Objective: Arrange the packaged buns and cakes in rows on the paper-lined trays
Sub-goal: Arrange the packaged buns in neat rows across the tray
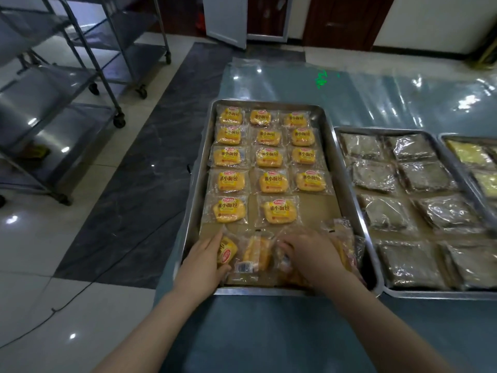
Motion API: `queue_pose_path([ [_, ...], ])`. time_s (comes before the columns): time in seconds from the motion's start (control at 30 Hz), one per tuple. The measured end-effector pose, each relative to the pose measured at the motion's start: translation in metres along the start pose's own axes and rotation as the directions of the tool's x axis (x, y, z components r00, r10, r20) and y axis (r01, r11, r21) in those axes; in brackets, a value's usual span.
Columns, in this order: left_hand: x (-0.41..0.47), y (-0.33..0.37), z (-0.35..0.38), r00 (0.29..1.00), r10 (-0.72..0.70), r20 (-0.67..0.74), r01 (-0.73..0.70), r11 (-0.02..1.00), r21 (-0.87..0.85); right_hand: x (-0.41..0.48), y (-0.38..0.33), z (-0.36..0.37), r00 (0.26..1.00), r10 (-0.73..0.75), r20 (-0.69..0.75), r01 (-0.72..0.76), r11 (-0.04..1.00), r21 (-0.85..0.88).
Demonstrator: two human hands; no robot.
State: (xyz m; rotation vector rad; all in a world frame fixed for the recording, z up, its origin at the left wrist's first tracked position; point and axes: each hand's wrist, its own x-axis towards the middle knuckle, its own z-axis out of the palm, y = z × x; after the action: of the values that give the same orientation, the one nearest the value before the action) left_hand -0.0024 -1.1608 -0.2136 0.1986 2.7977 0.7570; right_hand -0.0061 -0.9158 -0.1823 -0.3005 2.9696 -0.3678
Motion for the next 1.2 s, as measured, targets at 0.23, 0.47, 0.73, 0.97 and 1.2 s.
queue_pose_path([
  [0.23, -0.003, 0.003, -0.001, 0.997, -0.041, -0.071, 0.039, 0.999, -0.029, 0.005, -0.016, -0.006, 0.998, 0.042, -0.037, -0.040, 0.997, 0.060],
  [0.47, -0.007, 0.011, -0.007, 0.974, -0.200, -0.107, 0.181, 0.970, -0.160, 0.021, -0.030, -0.002, 0.946, -0.218, 0.242, 0.190, 0.973, 0.134],
  [0.73, -0.020, 0.028, -0.003, 0.941, -0.291, -0.175, 0.307, 0.949, 0.070, 0.018, 0.009, -0.005, 0.930, -0.261, 0.257, 0.251, 0.965, 0.073],
  [0.97, -0.031, 0.033, 0.005, 0.951, -0.022, -0.309, 0.082, 0.980, 0.182, 0.020, 0.010, -0.003, 0.888, -0.415, 0.198, 0.421, 0.907, 0.014],
  [1.2, 0.004, 0.022, 0.012, 0.999, -0.015, 0.034, 0.001, 0.927, 0.376, 0.023, 0.003, 0.011, 0.809, -0.526, 0.262, 0.548, 0.836, -0.013],
])
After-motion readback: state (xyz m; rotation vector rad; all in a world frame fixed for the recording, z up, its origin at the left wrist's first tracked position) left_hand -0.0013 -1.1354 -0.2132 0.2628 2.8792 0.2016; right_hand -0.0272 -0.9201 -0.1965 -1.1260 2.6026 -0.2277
